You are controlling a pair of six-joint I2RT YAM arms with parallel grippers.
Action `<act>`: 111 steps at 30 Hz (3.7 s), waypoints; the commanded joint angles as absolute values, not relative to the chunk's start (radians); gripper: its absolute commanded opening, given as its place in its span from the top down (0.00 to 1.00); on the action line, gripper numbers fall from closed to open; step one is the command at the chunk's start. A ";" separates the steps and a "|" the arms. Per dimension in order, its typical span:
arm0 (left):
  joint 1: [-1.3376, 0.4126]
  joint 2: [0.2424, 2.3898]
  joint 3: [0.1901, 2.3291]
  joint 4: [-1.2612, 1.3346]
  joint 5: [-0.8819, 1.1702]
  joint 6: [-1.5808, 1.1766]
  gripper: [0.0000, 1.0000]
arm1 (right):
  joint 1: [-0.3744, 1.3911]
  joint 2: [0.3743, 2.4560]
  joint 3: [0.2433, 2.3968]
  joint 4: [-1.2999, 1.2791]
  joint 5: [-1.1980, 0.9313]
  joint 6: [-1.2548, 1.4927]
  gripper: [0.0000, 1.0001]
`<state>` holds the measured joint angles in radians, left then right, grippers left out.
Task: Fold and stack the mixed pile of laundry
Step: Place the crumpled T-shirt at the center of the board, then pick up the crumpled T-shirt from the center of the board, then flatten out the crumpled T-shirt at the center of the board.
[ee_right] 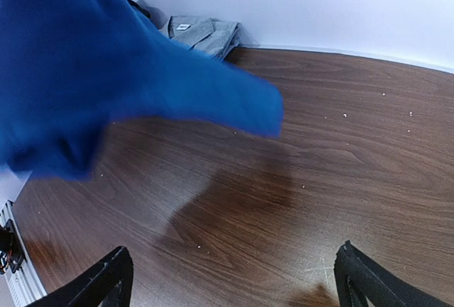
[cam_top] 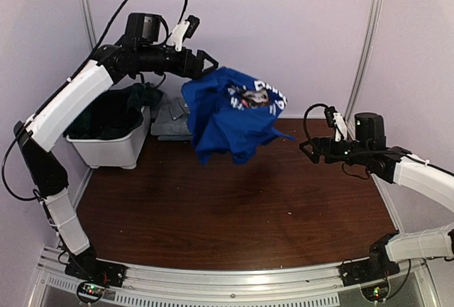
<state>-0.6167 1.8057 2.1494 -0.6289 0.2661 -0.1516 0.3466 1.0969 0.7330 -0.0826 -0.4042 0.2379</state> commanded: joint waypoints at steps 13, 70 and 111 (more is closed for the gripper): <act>-0.581 1.516 1.122 -0.306 0.171 -0.315 0.05 | 0.529 1.226 0.847 -0.287 -0.429 0.101 0.15; -0.778 1.761 2.109 -0.357 0.314 -0.364 1.00 | 0.838 1.106 0.858 0.027 -0.323 0.297 0.34; -0.532 2.108 1.573 -0.367 0.272 -0.254 0.13 | 0.456 1.888 1.308 -0.089 -0.496 0.144 0.36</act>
